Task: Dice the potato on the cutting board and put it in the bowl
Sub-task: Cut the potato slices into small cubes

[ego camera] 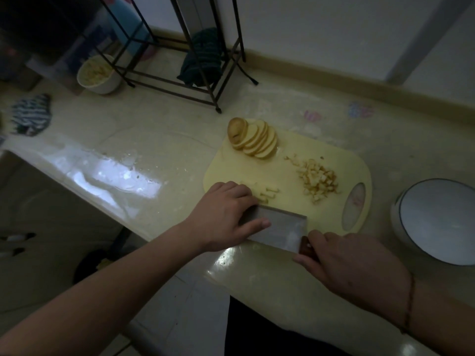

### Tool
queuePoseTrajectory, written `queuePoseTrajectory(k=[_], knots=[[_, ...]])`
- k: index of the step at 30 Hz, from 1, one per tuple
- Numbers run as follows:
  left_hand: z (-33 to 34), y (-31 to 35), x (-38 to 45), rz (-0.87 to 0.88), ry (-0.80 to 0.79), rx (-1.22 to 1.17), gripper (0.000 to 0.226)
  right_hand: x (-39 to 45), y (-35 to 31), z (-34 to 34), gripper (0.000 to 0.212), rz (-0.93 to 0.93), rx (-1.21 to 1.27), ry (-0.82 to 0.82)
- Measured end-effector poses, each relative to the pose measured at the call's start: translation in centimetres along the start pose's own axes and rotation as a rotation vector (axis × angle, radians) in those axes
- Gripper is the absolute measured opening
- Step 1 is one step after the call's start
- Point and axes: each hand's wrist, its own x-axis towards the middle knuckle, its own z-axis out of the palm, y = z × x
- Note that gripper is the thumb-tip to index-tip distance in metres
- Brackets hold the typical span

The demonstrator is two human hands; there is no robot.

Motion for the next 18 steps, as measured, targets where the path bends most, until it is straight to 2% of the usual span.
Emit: queuePoseTrajectory(k=[5,10,12,18], knots=[[-1.2,-0.5,0.3,-0.004,0.048,-0.013,0.075,-0.6,0.0,0.2,0.048,0.01,0.021,0.027],[-2.3,-0.9,0.0,0.072,0.124,0.051,0.041,-0.5,0.2,-0.5,0.046,0.04,0.035,0.028],[-2.5,-0.2,-0.1,0.074,0.096,0.036,0.033,-0.5,0.2,-0.8,0.047,0.053,0.043,0.009],[-2.9,2.7,0.9,-0.077,-0.054,0.118,0.038,-1.0,0.0,-1.4,0.056,0.075,0.036,-0.006]])
